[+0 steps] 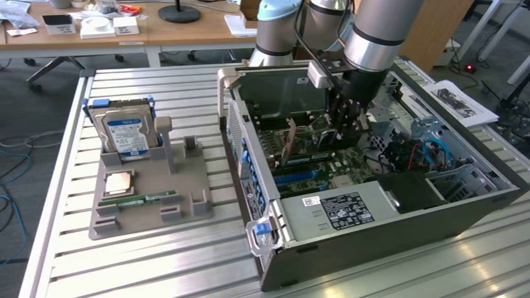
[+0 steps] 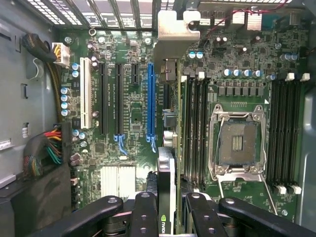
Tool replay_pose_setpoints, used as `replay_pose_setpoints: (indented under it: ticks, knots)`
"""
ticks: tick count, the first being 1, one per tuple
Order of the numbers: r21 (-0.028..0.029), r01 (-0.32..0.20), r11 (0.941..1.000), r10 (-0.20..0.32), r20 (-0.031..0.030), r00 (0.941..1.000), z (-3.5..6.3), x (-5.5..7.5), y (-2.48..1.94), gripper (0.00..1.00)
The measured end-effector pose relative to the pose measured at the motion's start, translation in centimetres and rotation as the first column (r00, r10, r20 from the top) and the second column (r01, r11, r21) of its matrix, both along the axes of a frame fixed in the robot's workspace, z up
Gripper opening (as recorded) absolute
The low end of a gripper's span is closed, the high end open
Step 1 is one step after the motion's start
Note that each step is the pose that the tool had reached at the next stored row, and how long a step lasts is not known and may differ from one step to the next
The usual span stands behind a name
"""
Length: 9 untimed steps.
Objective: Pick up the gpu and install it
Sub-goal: 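Insert the gpu into the slot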
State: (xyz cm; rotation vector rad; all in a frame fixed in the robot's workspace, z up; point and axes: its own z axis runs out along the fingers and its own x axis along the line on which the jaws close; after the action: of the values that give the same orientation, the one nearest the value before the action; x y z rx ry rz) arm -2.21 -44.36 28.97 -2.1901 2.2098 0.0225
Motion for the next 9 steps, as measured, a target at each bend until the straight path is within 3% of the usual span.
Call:
replay_pose_setpoints:
  ticks: [9]
  knots:
    - [0.0011, -0.001, 1.0, 0.001, 0.0021, 1.0, -0.22, -0.11, -0.06, 0.27]
